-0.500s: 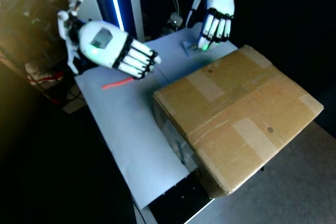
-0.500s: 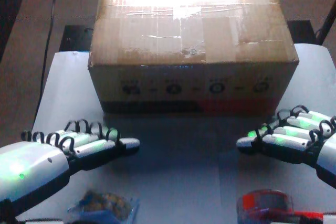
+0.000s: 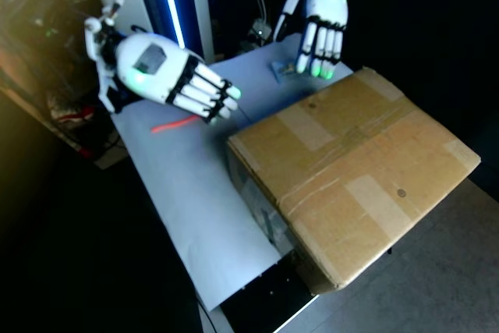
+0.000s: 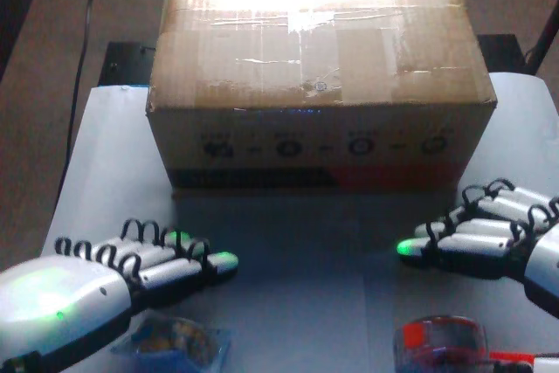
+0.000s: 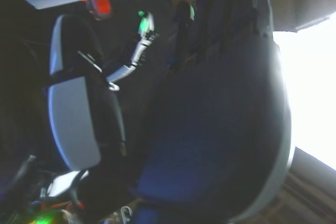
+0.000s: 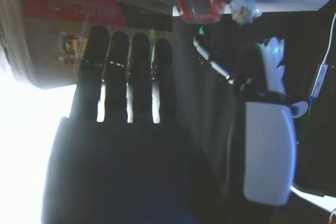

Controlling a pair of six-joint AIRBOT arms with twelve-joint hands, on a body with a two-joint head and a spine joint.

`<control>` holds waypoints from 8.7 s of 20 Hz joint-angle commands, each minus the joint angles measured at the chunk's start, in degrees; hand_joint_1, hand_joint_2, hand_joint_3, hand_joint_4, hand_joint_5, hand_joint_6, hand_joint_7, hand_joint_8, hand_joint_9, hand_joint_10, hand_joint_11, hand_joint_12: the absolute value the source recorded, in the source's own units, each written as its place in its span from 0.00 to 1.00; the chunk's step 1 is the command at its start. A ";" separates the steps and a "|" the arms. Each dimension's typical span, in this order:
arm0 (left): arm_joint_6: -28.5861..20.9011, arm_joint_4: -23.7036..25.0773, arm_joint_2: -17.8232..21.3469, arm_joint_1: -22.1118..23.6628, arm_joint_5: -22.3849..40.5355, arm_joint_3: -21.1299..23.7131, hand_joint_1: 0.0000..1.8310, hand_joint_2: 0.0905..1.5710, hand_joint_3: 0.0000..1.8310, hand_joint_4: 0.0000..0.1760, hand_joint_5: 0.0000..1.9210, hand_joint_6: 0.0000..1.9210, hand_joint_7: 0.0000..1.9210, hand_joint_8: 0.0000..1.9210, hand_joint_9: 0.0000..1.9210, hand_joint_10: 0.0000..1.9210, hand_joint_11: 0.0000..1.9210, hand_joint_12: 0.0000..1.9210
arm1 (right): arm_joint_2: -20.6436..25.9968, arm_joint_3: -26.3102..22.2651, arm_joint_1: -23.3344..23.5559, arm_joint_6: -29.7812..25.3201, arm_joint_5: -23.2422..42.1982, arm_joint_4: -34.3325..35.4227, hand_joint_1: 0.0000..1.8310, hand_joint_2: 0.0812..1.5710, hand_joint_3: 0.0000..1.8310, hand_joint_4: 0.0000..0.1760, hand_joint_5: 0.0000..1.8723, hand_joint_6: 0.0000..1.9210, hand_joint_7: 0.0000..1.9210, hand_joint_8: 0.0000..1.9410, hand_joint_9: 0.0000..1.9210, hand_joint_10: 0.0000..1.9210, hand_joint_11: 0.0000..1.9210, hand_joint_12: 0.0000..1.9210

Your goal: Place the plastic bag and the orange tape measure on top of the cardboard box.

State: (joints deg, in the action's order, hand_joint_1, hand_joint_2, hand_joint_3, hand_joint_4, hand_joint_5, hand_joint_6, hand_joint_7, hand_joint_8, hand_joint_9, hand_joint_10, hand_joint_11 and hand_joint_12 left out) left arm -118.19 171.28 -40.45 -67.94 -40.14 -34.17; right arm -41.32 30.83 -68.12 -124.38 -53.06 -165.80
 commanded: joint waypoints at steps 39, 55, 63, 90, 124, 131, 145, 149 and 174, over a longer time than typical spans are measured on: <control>13.62 -7.99 -10.11 -0.47 8.39 -5.35 0.73 0.78 0.00 0.00 0.35 0.62 0.39 0.72 0.35 0.89 0.34 0.92 | -9.42 5.40 0.54 6.00 -0.07 3.63 0.67 0.77 0.00 0.00 0.44 0.49 0.40 0.84 0.58 0.92 0.61 0.99; 12.56 -3.31 -7.79 9.27 -2.54 -6.67 0.80 0.75 0.00 0.00 0.37 0.63 0.33 0.68 0.44 0.67 0.40 0.90 | -7.05 4.16 4.85 5.94 -5.36 -0.36 0.66 0.79 0.00 0.00 0.42 0.53 0.35 0.91 0.52 0.99 0.55 1.00; 3.06 1.29 -2.73 10.26 -12.50 -5.02 0.75 0.75 0.00 0.00 0.38 0.66 0.36 0.67 0.43 0.73 0.39 0.80 | -3.21 2.39 7.64 5.29 -10.17 -3.41 0.67 0.75 0.00 0.00 0.50 0.42 0.39 0.84 0.49 0.92 0.51 0.97; 2.83 1.29 -7.05 33.11 -22.71 -16.42 0.73 0.72 0.00 0.00 0.47 0.59 0.44 0.59 0.41 0.65 0.28 0.76 | -6.33 16.78 33.49 6.05 -11.66 -6.78 0.67 0.75 0.00 0.00 0.50 0.41 0.40 0.83 0.61 1.00 0.65 1.00; 2.69 1.29 -29.49 40.60 -1.04 -40.07 0.63 0.77 0.00 0.08 0.41 0.66 0.39 0.73 0.28 0.62 0.17 0.96 | -24.16 39.52 33.14 6.00 -6.49 -3.27 0.75 0.71 0.00 0.00 0.42 0.52 0.48 0.58 0.50 0.69 0.53 0.80; 2.62 1.29 -28.42 39.79 -1.06 -38.66 0.57 0.69 0.00 0.00 0.34 0.16 0.23 0.32 0.10 0.67 0.03 0.99 | -24.13 39.05 33.00 6.00 -6.53 -3.27 0.68 0.74 0.00 0.00 0.41 0.54 0.50 0.68 0.55 0.77 0.52 0.94; 2.61 1.29 -25.26 38.12 -3.54 -35.22 0.54 0.65 0.00 0.00 0.35 0.01 0.18 0.30 0.03 0.64 0.00 1.00 | -22.72 37.68 32.81 6.00 -6.96 -3.28 0.54 0.54 0.00 0.00 0.35 0.20 0.27 0.67 0.32 0.82 0.31 0.94; 2.57 1.29 -24.96 38.01 -4.07 -34.85 0.51 0.65 0.00 0.00 0.32 0.00 0.13 0.29 0.01 0.64 0.00 0.99 | -22.15 37.14 32.81 6.00 -7.30 -3.32 0.49 0.51 0.00 0.00 0.34 0.21 0.25 0.65 0.29 0.80 0.26 0.94; 2.43 1.29 -13.78 34.01 -18.34 -24.21 0.53 0.64 0.00 0.00 0.29 0.00 0.22 0.03 0.07 0.51 0.02 0.89 | -9.93 23.34 30.30 6.00 -21.35 -5.69 0.46 0.53 0.00 0.00 0.29 0.18 0.20 0.64 0.19 0.84 0.18 1.00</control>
State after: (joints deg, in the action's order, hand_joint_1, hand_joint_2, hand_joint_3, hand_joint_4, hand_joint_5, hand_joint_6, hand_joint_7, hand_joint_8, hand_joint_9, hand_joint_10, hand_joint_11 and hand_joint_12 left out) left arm -115.55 171.30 -53.95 -34.74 -50.50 -57.80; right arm -50.85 53.63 -38.83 -118.26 -66.19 -170.01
